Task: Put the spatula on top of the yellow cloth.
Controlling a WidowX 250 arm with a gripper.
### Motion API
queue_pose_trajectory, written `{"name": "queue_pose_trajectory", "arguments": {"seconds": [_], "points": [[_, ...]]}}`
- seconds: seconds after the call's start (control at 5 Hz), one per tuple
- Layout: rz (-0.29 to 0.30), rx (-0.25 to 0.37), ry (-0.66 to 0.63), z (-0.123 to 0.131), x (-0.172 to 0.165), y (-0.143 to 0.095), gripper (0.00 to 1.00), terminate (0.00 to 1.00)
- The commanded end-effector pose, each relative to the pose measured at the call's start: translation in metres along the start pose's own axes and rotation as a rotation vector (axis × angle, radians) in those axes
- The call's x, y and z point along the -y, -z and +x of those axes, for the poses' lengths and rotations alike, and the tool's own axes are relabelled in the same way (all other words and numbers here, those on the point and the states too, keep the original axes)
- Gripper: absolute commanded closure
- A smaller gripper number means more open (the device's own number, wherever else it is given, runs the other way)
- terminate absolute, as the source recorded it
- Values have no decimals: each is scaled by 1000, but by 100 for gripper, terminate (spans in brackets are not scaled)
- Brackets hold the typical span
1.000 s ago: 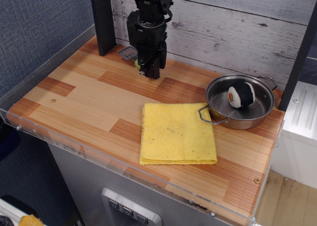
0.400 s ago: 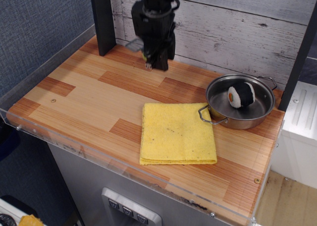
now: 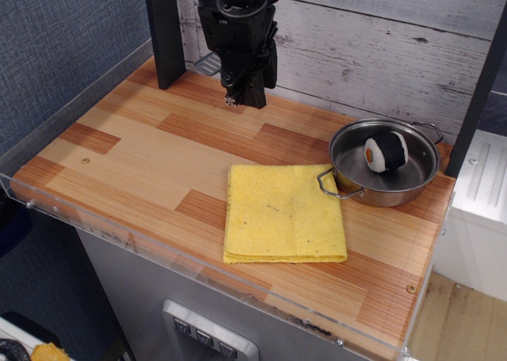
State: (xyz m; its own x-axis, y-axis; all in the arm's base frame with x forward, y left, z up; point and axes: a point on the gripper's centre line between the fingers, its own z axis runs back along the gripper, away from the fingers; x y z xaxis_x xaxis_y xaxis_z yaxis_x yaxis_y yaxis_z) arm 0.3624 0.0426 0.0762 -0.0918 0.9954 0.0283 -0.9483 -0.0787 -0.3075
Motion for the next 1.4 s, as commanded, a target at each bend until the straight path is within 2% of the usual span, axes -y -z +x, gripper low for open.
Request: {"name": "queue_pose_trajectory", "arguments": {"seconds": [0.0, 0.2, 0.6, 1.2], "points": [[-59, -43, 83, -29, -32, -30, 100, 0], [-59, -67, 123, -47, -55, -32, 100, 0], [-41, -67, 194, -66, -77, -28, 100, 0], [65, -25, 223, -61, -107, -1, 100, 0]]}}
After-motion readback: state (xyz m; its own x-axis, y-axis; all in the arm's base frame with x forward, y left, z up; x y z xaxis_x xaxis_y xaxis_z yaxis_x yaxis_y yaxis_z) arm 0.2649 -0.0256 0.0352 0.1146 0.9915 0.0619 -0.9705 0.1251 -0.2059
